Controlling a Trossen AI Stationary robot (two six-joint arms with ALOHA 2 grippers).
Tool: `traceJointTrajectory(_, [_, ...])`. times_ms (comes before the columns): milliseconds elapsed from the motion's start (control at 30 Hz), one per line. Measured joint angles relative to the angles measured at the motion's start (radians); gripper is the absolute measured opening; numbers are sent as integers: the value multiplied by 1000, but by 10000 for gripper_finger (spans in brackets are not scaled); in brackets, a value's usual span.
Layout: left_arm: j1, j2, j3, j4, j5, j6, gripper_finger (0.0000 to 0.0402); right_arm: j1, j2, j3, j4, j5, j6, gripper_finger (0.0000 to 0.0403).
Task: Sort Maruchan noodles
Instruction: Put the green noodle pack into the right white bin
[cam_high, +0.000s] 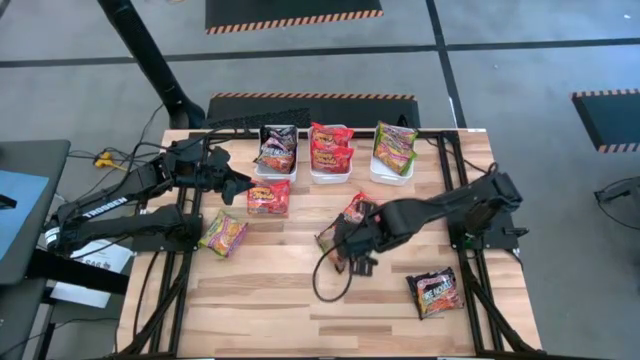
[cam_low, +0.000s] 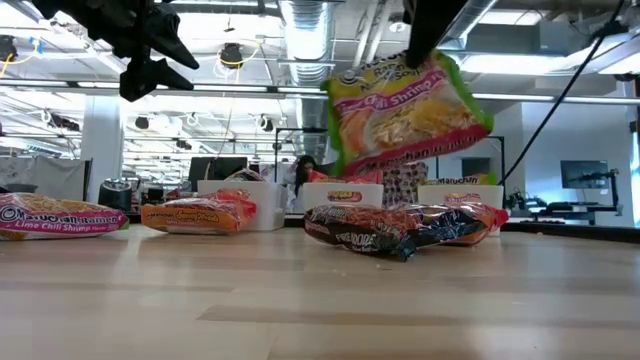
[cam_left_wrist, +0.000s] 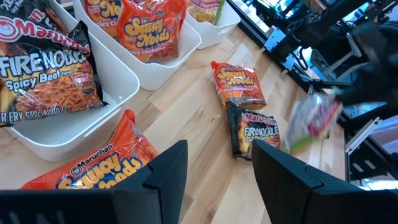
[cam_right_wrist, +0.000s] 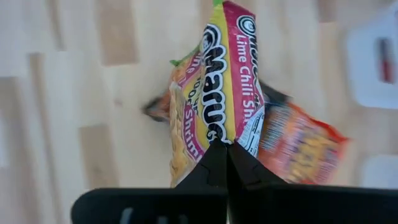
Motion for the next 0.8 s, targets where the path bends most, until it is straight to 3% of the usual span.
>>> traceJointTrajectory(600, [0, 0, 0, 2, -50, -25, 167, -292, -224, -4, -213, 173, -247, 3])
traceJointTrajectory(800, [0, 0, 0, 2, -89, -27, 167, -424, -358, -153, -148, 177, -318, 3])
